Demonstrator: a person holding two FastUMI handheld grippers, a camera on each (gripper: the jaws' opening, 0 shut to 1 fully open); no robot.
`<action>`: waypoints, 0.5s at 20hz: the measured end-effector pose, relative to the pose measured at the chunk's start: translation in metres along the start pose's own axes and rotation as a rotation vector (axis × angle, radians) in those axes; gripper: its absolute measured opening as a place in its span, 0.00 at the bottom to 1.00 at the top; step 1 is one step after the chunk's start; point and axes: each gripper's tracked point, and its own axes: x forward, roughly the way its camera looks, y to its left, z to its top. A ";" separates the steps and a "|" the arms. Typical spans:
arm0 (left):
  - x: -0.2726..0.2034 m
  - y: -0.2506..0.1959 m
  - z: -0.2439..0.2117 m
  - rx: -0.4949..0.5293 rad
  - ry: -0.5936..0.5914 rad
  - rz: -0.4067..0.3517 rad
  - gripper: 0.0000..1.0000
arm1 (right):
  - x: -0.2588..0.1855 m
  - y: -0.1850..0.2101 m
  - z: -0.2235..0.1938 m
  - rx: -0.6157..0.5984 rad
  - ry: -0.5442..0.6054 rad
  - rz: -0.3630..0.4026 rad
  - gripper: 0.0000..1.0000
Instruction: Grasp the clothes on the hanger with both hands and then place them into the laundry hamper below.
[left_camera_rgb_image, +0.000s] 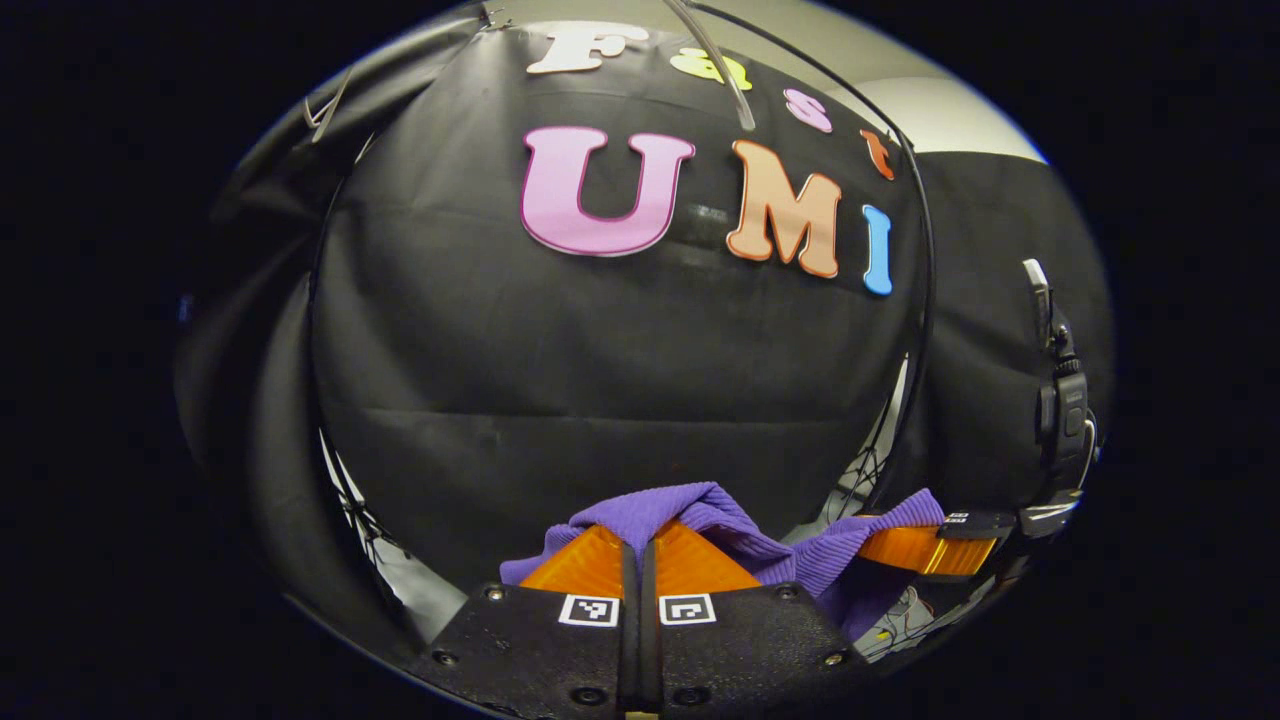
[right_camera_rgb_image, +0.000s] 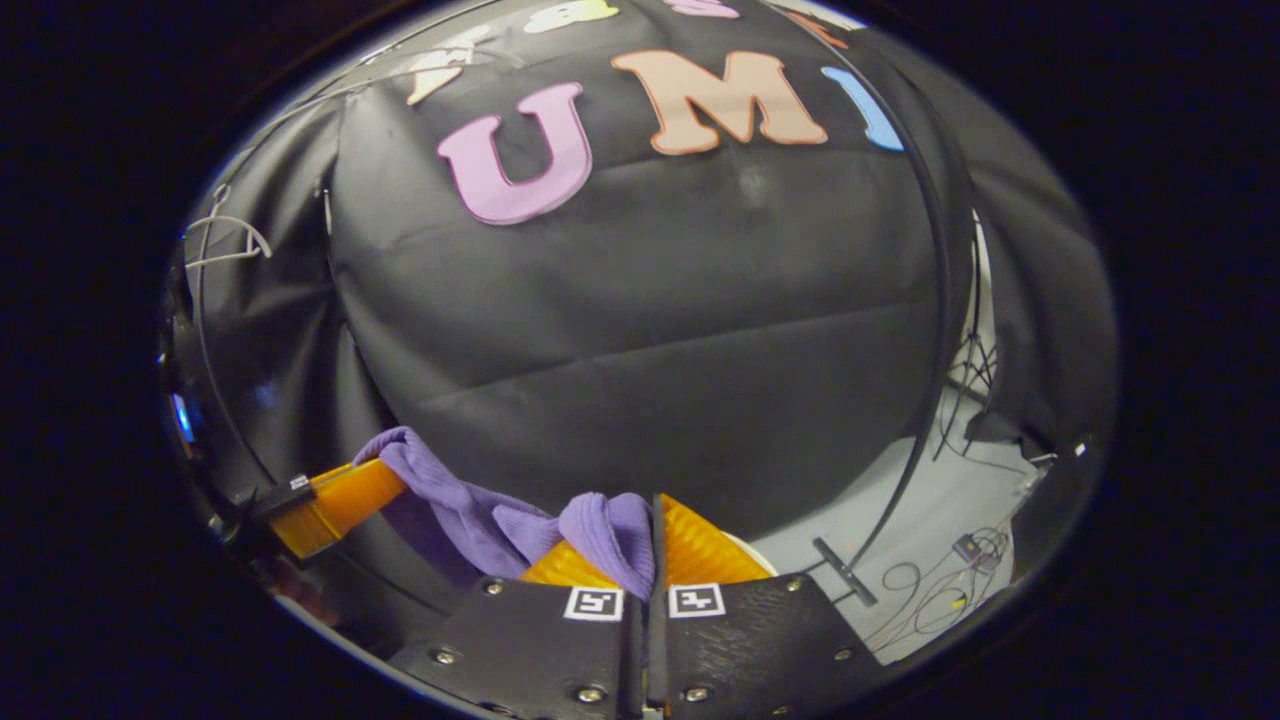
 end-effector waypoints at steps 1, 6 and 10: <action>0.004 0.001 -0.014 0.006 0.024 0.001 0.01 | 0.006 -0.005 -0.012 0.006 0.026 -0.013 0.02; 0.013 0.009 -0.084 0.006 0.175 0.033 0.02 | 0.028 -0.020 -0.071 0.009 0.158 -0.058 0.04; 0.014 0.005 -0.148 -0.055 0.330 0.042 0.02 | 0.034 -0.019 -0.112 0.019 0.245 -0.064 0.05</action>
